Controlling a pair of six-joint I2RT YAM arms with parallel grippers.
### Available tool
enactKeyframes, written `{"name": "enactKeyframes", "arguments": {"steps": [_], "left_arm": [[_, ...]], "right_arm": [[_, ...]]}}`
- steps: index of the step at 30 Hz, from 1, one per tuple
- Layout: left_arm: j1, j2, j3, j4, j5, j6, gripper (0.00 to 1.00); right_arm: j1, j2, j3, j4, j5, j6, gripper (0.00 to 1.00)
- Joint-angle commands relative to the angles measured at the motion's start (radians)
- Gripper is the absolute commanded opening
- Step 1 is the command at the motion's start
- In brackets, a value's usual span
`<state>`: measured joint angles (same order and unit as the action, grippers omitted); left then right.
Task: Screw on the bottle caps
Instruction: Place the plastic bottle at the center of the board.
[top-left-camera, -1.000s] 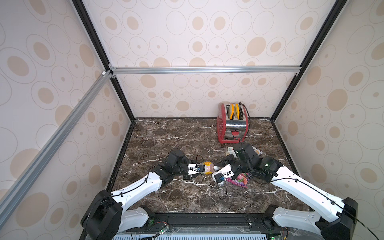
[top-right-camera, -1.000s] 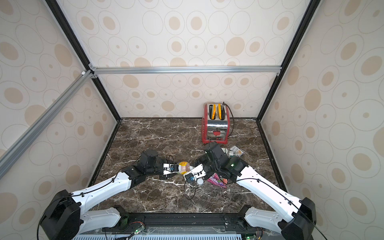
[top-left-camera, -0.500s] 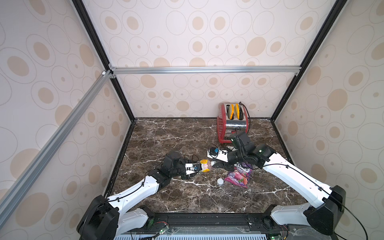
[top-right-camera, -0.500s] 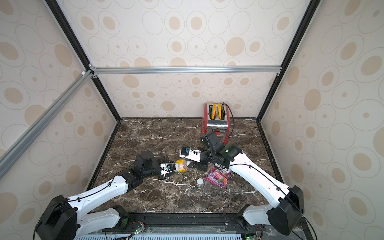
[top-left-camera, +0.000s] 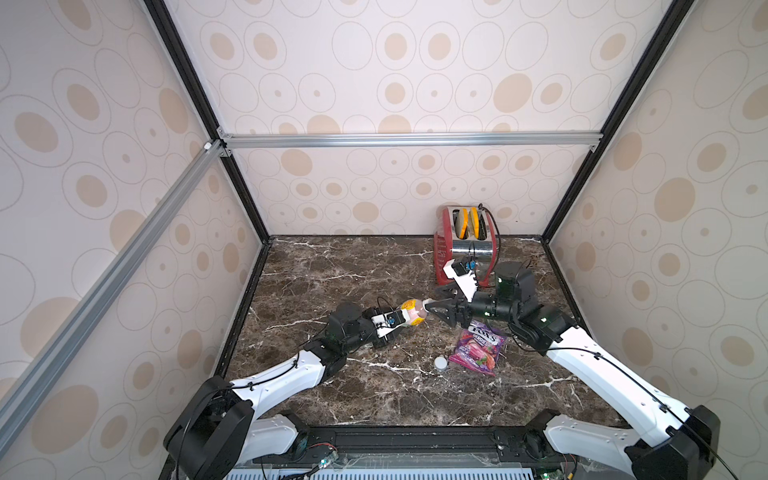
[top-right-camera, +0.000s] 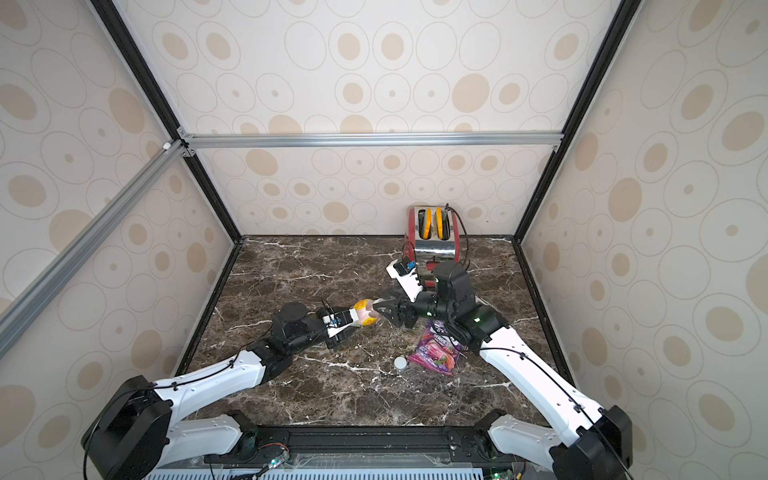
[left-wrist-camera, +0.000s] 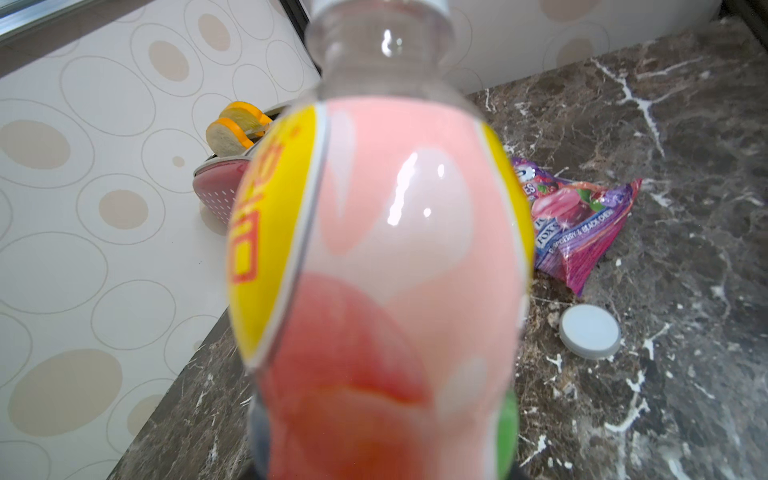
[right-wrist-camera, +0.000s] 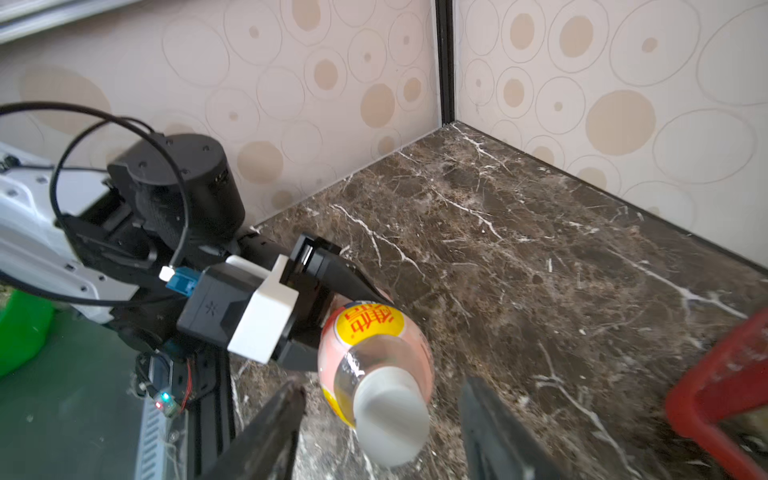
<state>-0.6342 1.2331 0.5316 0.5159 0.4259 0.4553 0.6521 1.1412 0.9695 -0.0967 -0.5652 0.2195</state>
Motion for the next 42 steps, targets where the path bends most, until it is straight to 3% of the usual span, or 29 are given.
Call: {"name": "enactKeyframes", "arguments": {"steps": [1,7,10,13,15,17,19,20,25,31,38,42], "left_arm": [[-0.002,0.015,0.007,0.118,0.039,-0.146,0.31],[-0.001,0.021,-0.008,0.181,0.065,-0.221,0.32],[-0.002,0.023,-0.008,0.185,0.075,-0.234,0.32],[-0.002,0.023,-0.017,0.175,0.068,-0.237,0.36],[-0.002,0.017,-0.039,0.177,0.045,-0.239,0.45],[-0.002,0.007,-0.057,0.164,0.005,-0.24,0.61],[-0.001,-0.002,-0.065,0.136,-0.052,-0.255,0.8],[-0.001,-0.007,-0.068,0.116,-0.092,-0.27,0.96],[-0.001,-0.047,-0.122,0.129,-0.287,-0.355,0.99],[-0.001,-0.106,-0.141,0.075,-0.558,-0.471,0.99],[-0.001,-0.112,-0.129,0.041,-0.598,-0.465,0.99],[-0.001,-0.099,-0.116,0.032,-0.586,-0.458,0.99]], "right_arm": [[0.015,0.035,-0.029,0.229,-0.018,0.166,0.67],[0.032,0.085,-0.055,0.337,0.009,0.211,0.65],[0.053,0.109,-0.052,0.37,0.004,0.209,0.54],[0.06,0.119,-0.046,0.38,0.0,0.191,0.31],[0.061,0.125,-0.033,0.348,0.004,0.151,0.16],[0.063,0.131,-0.013,0.287,0.024,0.07,0.1],[0.065,0.139,0.01,0.222,0.067,-0.024,0.06],[0.064,0.149,0.027,0.188,0.097,-0.078,0.05],[0.064,0.248,0.1,0.147,0.226,-0.243,0.05],[0.063,0.443,0.206,0.188,0.308,-0.307,0.08],[0.055,0.558,0.256,0.185,0.339,-0.335,0.12],[0.037,0.569,0.248,0.203,0.309,-0.273,0.18]]}}
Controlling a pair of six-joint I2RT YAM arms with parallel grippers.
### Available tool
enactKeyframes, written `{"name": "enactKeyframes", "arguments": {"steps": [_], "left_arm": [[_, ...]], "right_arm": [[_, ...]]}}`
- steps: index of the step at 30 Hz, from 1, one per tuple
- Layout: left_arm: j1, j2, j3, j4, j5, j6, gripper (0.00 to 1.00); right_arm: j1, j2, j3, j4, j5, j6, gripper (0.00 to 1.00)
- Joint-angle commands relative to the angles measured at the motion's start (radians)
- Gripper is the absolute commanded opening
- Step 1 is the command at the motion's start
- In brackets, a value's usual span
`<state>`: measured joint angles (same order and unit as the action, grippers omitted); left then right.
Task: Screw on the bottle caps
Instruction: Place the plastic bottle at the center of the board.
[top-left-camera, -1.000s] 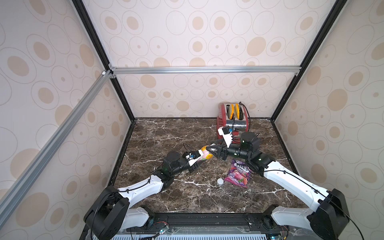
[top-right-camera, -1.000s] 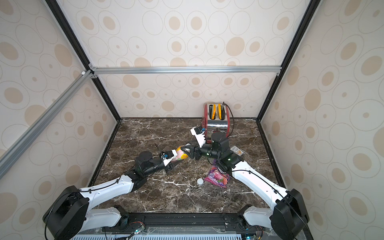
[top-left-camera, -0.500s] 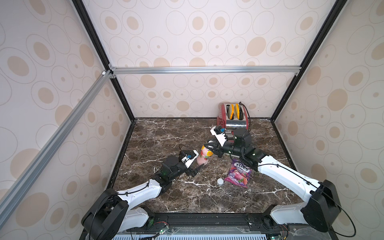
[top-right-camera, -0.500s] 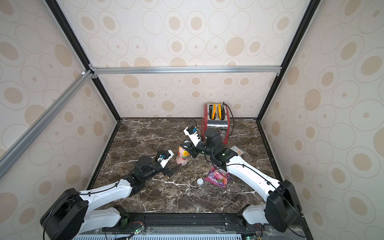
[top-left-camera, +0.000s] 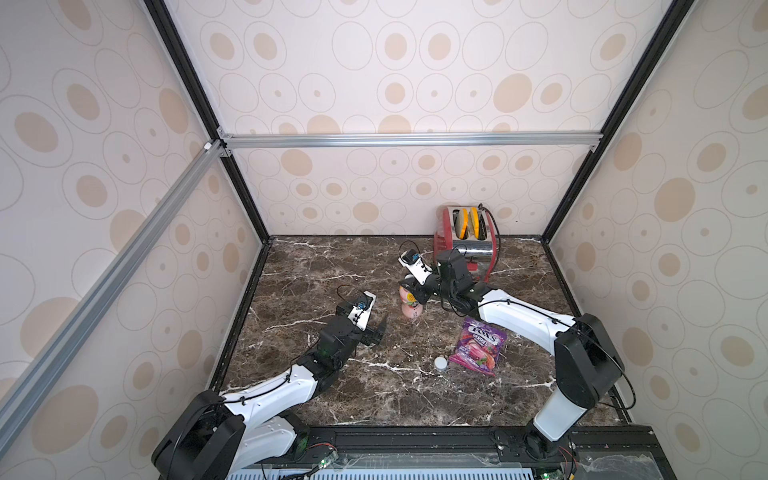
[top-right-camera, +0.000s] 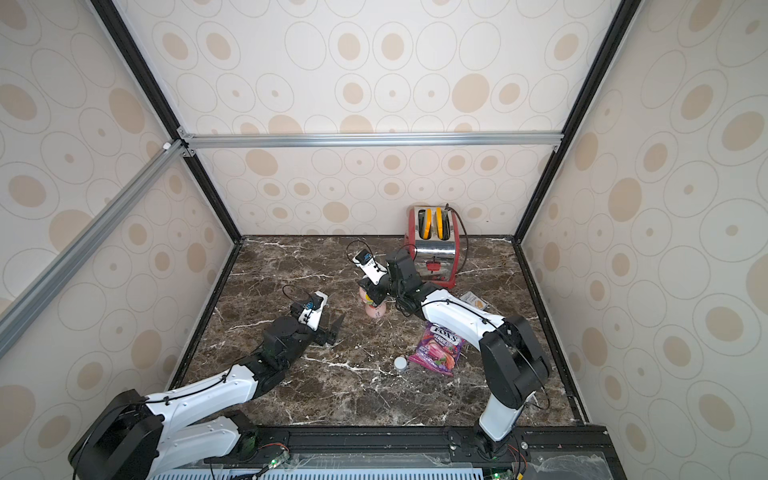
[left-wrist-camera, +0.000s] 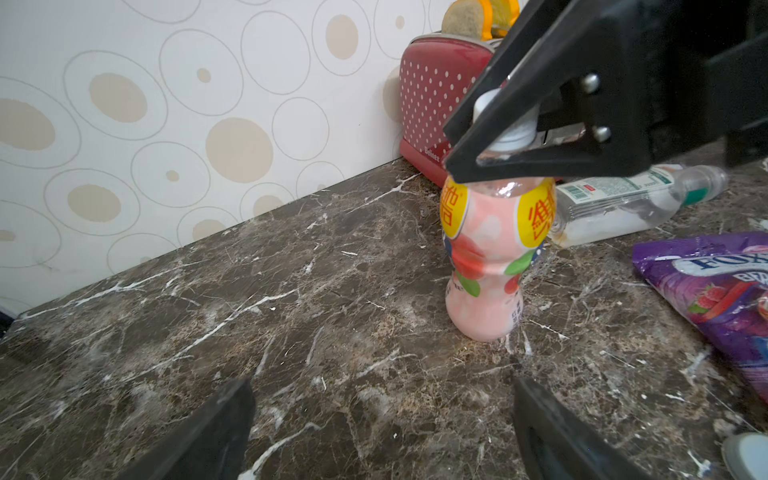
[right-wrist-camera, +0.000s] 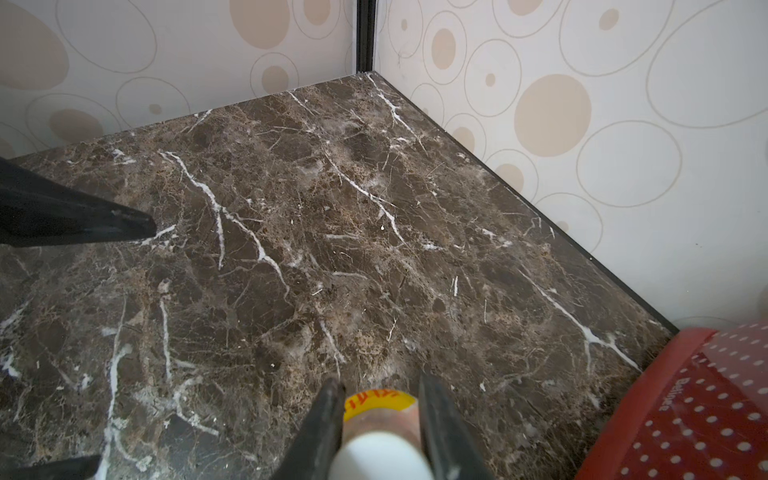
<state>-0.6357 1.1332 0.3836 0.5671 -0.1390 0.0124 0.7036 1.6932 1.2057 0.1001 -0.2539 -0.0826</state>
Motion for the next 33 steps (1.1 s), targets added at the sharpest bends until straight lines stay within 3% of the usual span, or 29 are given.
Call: {"name": "enactKeyframes", "arguments": {"steps": [1,7,26,33], "left_arm": [[0.001,0.008,0.037,-0.025,-0.015,-0.014,0.99],[0.001,0.027,0.052,-0.037,0.009,-0.014,0.99],[0.001,0.034,0.055,-0.037,0.033,-0.008,0.99],[0.001,0.032,0.062,-0.049,0.063,-0.005,0.99]], "right_arm": [[-0.017,0.017,0.012,0.003,-0.005,0.042,0.21],[-0.046,0.008,0.01,-0.012,-0.013,0.158,0.28],[-0.049,-0.034,-0.011,0.003,-0.019,0.137,0.6],[-0.059,-0.156,0.017,-0.135,-0.02,0.127,0.72]]}}
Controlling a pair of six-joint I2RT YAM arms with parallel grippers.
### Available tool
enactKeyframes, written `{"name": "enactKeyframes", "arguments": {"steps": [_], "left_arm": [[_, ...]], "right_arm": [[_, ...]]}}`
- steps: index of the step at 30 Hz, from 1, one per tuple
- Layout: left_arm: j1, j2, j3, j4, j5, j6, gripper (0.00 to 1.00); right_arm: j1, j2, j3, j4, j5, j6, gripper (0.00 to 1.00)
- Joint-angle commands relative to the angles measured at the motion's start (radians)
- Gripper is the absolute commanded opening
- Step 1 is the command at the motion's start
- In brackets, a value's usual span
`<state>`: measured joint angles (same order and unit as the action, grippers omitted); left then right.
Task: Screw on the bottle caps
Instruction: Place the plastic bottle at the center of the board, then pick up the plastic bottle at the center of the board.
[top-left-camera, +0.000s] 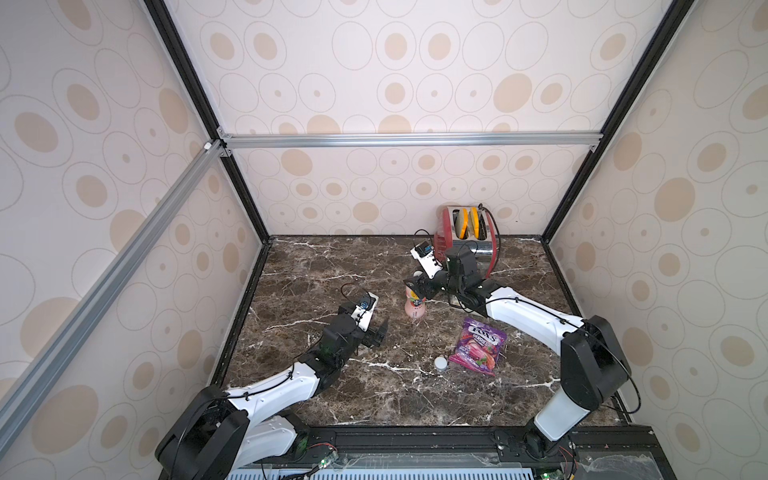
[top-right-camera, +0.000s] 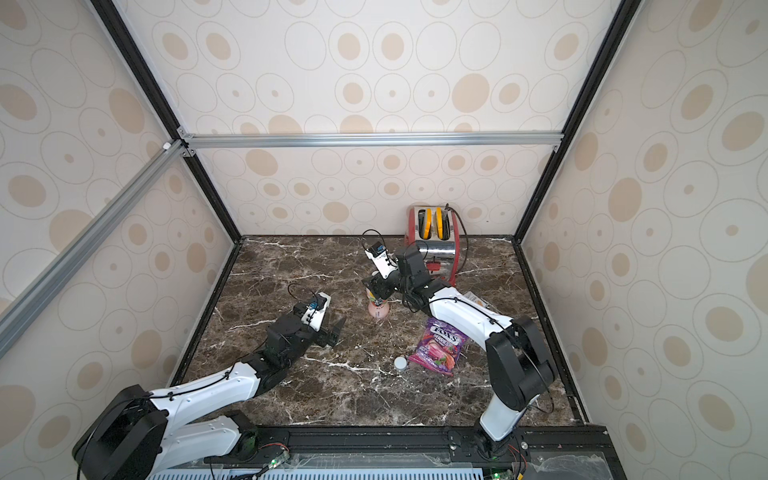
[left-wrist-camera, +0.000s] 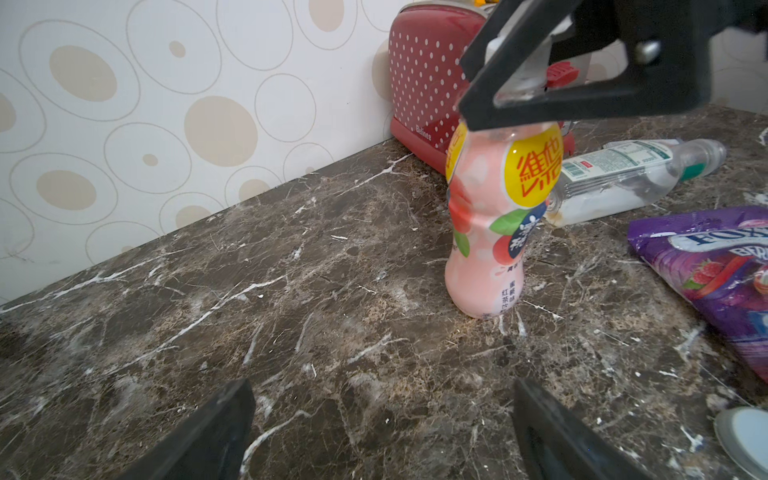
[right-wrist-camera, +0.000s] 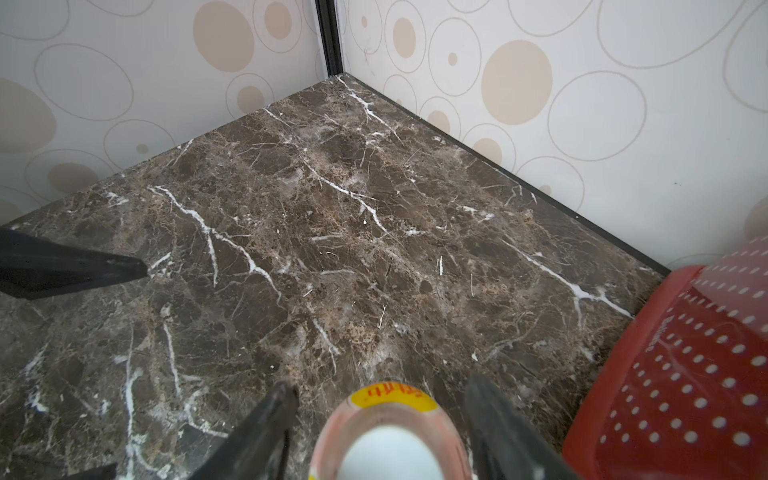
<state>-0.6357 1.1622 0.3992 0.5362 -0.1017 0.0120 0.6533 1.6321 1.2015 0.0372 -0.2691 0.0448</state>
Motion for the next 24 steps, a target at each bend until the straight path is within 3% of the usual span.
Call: {"name": "enactKeyframes", "arguments": {"steps": [1,6,12,15,18,24], "left_arm": [[0.0,0.001,0.05,-0.025,0.03,-0.003,0.99],[0.001,-0.023,0.06,-0.048,0.095,0.003,0.99],[-0.005,-0.03,0.074,-0.052,0.158,-0.01,0.99],[-0.01,-0.03,0.077,-0.052,0.167,-0.009,0.99],[-0.014,-0.032,0.077,-0.053,0.174,-0.008,0.99],[-0.015,-0.017,0.082,-0.056,0.18,-0.003,0.99]], "right_arm": [[-0.021,-0.124,0.021,-0.11,-0.004,0.017,0.73],[-0.181,-0.28,0.0,-0.439,-0.03,0.223,0.8],[-0.447,-0.466,-0.222,-0.605,-0.023,0.431,0.78],[-0.585,-0.515,-0.356,-0.568,-0.069,0.552,0.79],[-0.69,-0.512,-0.501,-0.405,-0.16,0.717,0.8],[-0.708,-0.36,-0.61,-0.073,-0.177,0.983,0.82]]}}
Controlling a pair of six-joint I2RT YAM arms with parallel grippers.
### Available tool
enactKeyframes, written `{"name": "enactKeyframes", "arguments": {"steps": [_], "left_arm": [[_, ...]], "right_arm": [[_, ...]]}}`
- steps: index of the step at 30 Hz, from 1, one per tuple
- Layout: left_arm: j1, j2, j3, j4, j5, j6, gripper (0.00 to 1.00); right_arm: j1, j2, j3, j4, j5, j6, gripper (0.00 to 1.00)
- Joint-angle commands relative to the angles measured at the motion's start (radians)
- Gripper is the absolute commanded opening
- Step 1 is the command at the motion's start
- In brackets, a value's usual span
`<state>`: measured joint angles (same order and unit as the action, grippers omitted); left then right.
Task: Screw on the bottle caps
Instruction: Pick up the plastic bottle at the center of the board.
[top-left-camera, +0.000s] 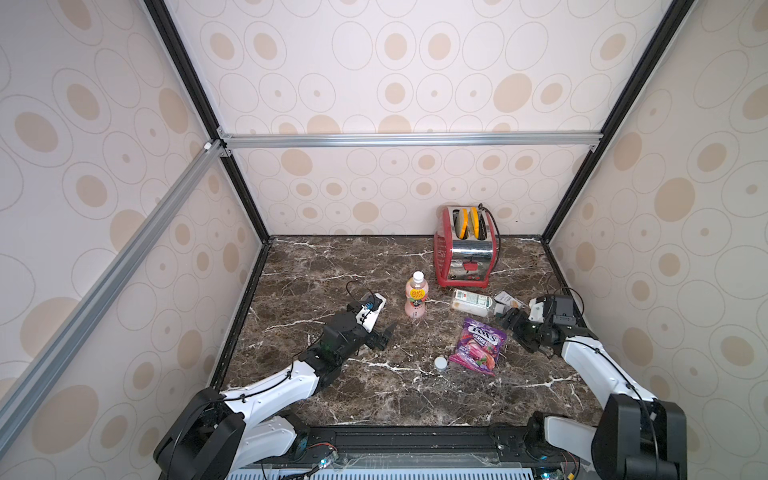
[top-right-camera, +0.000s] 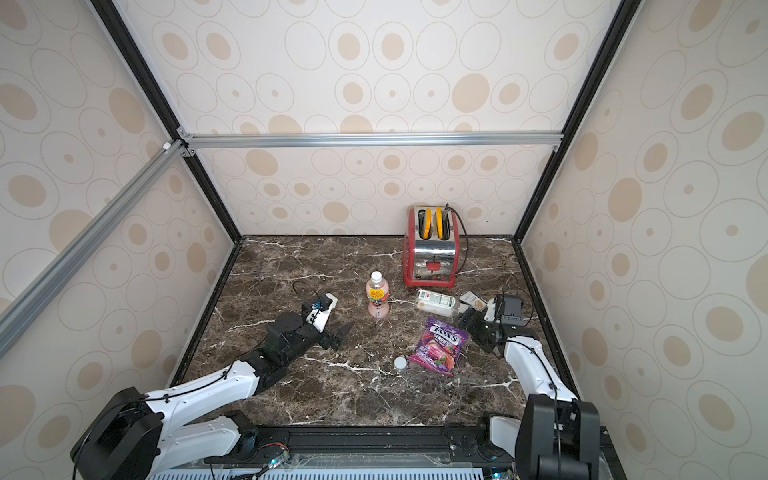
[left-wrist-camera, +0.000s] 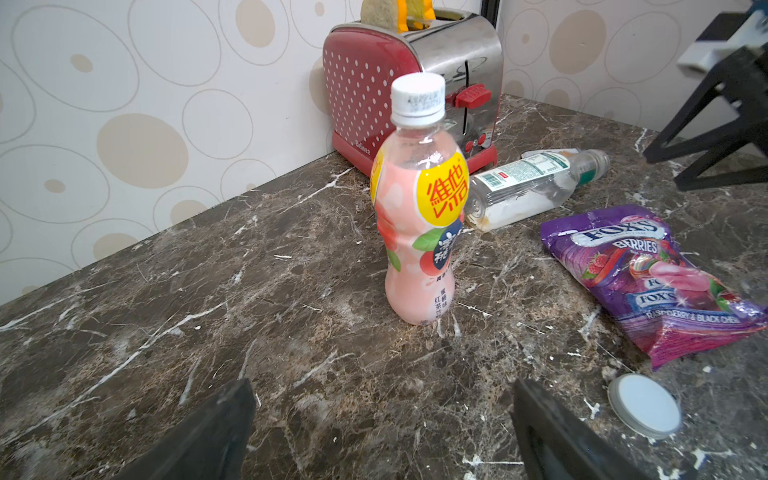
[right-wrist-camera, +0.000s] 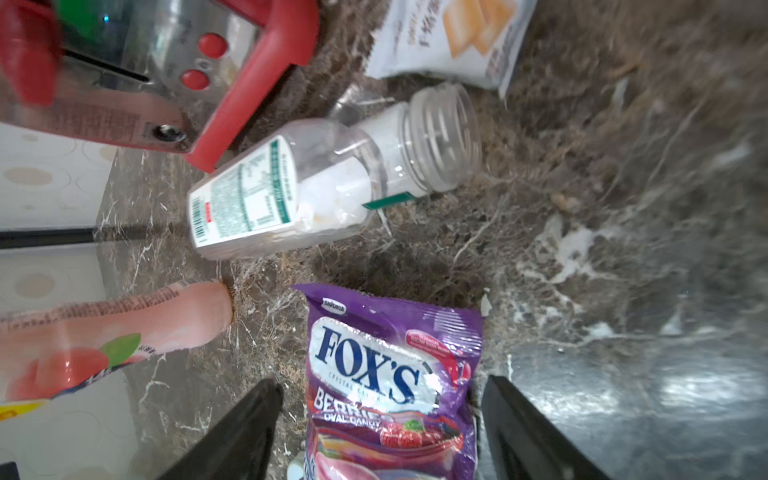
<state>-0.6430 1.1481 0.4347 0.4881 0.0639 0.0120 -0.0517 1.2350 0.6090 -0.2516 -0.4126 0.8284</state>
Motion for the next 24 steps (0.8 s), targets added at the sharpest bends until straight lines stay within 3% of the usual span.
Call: {"name": "enactKeyframes", "arguments": {"steps": [1,9,24], "left_arm": [[-0.006,-0.002,0.048,-0.009,0.015,-0.003,0.99],[-0.007,0.011,0.057,-0.014,0.024,0.004,0.99],[-0.007,0.055,0.07,-0.013,0.031,0.008,0.99]], "right_arm": [[-0.003,0.058,-0.027,0.26,-0.011,0.243,0.82],[-0.004,0.174,-0.033,0.428,0.159,0.39,0.82],[0.0,0.383,0.043,0.54,0.158,0.555,0.82]]}}
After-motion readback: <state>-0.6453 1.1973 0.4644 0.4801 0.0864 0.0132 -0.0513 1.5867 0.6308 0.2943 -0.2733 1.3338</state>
